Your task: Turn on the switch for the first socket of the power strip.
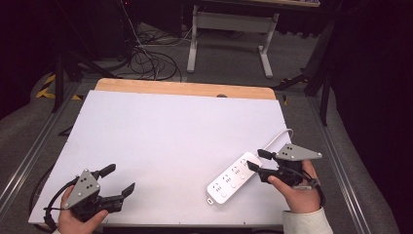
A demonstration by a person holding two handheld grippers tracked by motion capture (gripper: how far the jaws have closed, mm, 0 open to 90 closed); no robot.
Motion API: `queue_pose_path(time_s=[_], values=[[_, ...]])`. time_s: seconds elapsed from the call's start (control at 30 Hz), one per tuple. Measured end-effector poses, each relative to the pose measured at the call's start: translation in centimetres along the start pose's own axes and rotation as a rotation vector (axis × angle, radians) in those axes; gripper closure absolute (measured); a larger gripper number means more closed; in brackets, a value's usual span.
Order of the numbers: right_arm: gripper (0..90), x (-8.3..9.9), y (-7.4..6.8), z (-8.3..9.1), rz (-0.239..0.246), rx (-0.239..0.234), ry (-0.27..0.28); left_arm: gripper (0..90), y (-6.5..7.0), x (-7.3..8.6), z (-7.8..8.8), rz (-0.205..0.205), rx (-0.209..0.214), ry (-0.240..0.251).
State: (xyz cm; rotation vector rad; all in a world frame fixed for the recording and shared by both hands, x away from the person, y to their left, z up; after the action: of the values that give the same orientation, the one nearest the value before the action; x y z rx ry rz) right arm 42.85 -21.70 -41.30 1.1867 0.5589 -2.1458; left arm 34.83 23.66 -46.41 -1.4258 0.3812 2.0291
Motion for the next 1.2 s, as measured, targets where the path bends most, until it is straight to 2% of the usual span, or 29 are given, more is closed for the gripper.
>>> queue_pose_path(time_s=[0.03,0.1,0.27,0.47,0.6,0.7,0.87,1.07,1.2], values=[[32.4,0.1,-0.1,0.1,-0.02,0.002,0.004,17.0,0.0,0.0,0.0,0.005,0.0,0.002],[30.1,0.3,-0.2,0.3,0.003,0.001,0.021,17.0,0.0,0.0,0.0,0.006,-0.003,0.004],[22.6,0.9,-0.6,0.7,0.003,-0.071,0.094,17.0,0.0,-0.1,0.1,0.0,0.0,0.001],[14.8,1.7,-0.6,1.1,0.004,-0.101,0.144,17.0,0.1,-0.1,0.1,0.008,0.005,0.004],[14.2,2.5,-0.6,1.0,0.001,-0.118,0.148,17.0,0.2,-0.2,0.2,0.019,0.009,0.007],[13.6,3.2,-0.5,0.9,-0.006,-0.129,0.147,17.0,0.1,-0.2,0.3,0.008,0.016,0.007],[12.1,4.4,-0.2,0.7,-0.027,-0.144,0.166,16.8,0.2,-0.2,0.4,0.015,0.03,0.014],[10.1,5.5,0.2,0.7,-0.042,-0.135,0.18,15.6,0.1,-0.2,0.5,0.008,0.023,0.013],[10.1,6.3,0.3,0.4,-0.045,-0.128,0.167,15.6,0.1,-0.2,0.6,0.009,0.025,0.017]])
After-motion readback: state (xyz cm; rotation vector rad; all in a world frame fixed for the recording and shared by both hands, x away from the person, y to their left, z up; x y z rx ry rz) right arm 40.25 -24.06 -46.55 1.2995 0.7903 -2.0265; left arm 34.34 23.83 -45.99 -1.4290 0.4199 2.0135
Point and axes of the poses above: each handheld gripper's, and its own axes: z roughly backward along the jaws, x roughly out of its underside, y roughly to its right, the point moved 4 cm from there along -z, roughly forward along the jaws, and after that the axes turned 5 degrees about -z, right-handed, at the moved point
